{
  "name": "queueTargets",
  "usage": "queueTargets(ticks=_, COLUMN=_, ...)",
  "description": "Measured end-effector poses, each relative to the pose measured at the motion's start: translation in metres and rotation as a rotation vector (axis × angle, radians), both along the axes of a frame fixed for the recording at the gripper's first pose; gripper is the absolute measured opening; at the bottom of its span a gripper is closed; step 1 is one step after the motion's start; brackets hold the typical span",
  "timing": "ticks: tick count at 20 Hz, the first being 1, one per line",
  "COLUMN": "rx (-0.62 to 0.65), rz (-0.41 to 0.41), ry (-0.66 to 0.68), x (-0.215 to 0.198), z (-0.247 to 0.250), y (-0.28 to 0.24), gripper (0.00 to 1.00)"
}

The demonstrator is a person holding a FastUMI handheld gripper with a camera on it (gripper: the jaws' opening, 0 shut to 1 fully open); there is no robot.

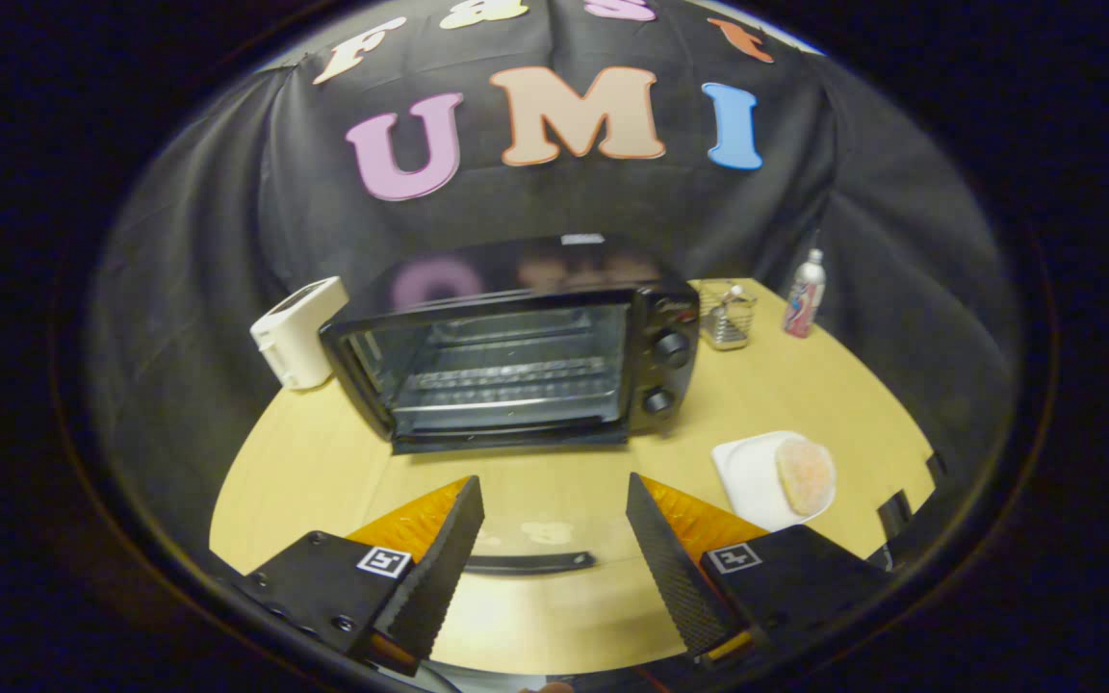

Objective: Open the toaster oven, put the food inside, and close the toaster oven door.

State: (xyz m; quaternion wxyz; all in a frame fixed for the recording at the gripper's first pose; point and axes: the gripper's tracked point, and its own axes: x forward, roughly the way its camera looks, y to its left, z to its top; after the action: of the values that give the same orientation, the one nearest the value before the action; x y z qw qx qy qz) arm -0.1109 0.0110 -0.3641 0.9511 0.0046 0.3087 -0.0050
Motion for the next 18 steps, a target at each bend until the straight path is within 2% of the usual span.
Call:
queueTargets(ticks=5, rx=-0.051, rz=-0.168, ry=0.030, x=0.031, z=-0.015, y=-0.084, gripper=0.96)
queueTargets(ticks=10, rx=-0.049, rz=-0.306, ry=0.110, x=0.030, z=-0.051, y=-0.151, gripper=0.95)
queueTargets(ticks=14, rx=-0.048, rz=-0.371, ry=0.175, x=0.023, z=-0.077, y=-0.185, gripper=0.95)
queueTargets(ticks=18, rx=-0.073, rz=-0.396, ry=0.218, x=0.023, z=-0.095, y=-0.212, gripper=0.96)
